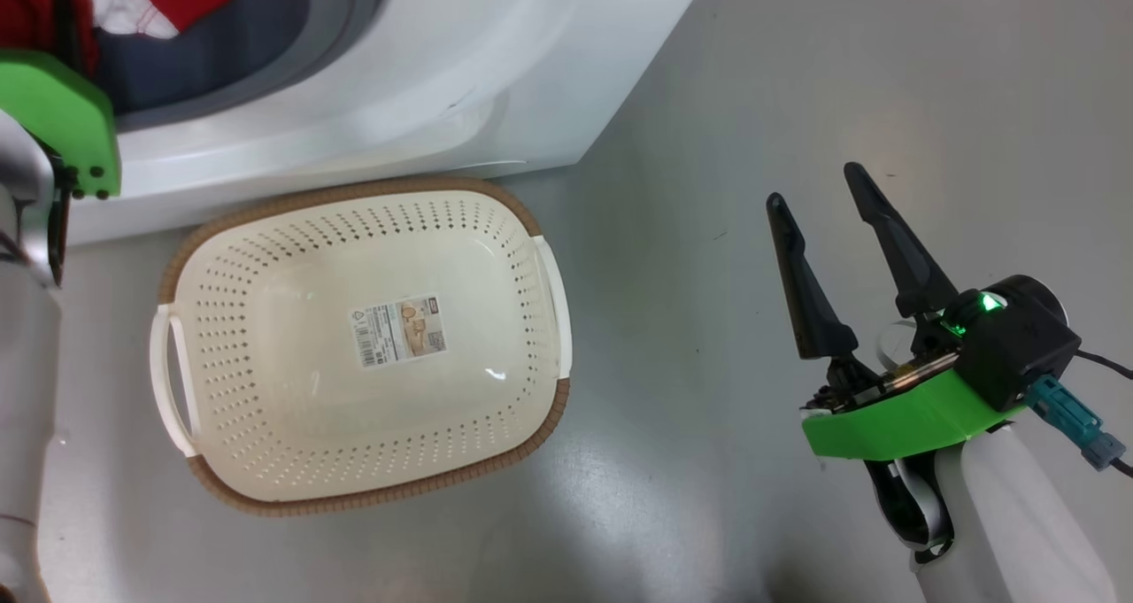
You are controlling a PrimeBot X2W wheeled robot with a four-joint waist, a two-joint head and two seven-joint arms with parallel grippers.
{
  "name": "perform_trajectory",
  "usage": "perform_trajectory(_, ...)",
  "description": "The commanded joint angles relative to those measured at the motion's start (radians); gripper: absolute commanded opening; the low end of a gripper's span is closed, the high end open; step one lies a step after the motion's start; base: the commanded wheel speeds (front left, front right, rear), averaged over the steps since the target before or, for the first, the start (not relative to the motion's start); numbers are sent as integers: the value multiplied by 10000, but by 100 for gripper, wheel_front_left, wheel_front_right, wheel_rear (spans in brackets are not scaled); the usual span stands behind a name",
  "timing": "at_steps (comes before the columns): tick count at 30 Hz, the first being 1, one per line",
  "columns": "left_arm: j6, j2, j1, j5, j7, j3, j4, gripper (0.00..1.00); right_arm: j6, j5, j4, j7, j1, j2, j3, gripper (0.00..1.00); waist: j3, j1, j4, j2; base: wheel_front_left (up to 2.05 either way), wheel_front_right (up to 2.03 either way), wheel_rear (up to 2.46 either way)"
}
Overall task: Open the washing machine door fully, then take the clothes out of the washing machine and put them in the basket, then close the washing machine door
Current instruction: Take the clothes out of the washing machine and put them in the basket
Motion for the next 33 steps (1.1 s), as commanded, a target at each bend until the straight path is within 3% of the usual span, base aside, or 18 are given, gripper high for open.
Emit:
perform_trajectory(1, 112, 639, -87, 8, 121, 168, -87, 67, 63, 188, -188, -63, -48, 46, 257, 100, 22, 0, -16, 0, 0, 0, 0)
perform_trajectory(3, 132, 657, -90, -27, 271, 159, -42, 19, 63, 209, -180, -63, -99, 46, 308, 100, 56, 0, -28, 0, 0, 0, 0)
perform_trajectory(4, 164, 686, -91, -6, 302, 130, -42, 0, 63, 219, -176, -63, -121, 46, 322, 100, 72, 0, -31, 0, 0, 0, 0)
perform_trajectory(18, 355, 648, 216, -446, -868, 294, -733, 0, 63, 304, -80, -63, -187, 47, 290, 100, -35, 0, 133, 0, 0, 0, 0)
perform_trajectory(25, -26, 238, 786, -1547, -2031, 1005, -1195, 0, 63, 239, 2, -63, -138, 47, 259, 100, -316, 0, 301, 0, 0, 0, 0)
perform_trajectory(33, -278, -32, 1591, -1952, -2721, 1346, -2285, 0, 63, 161, 62, -63, -42, 47, 237, 100, -736, 0, 502, 0, 0, 0, 0)
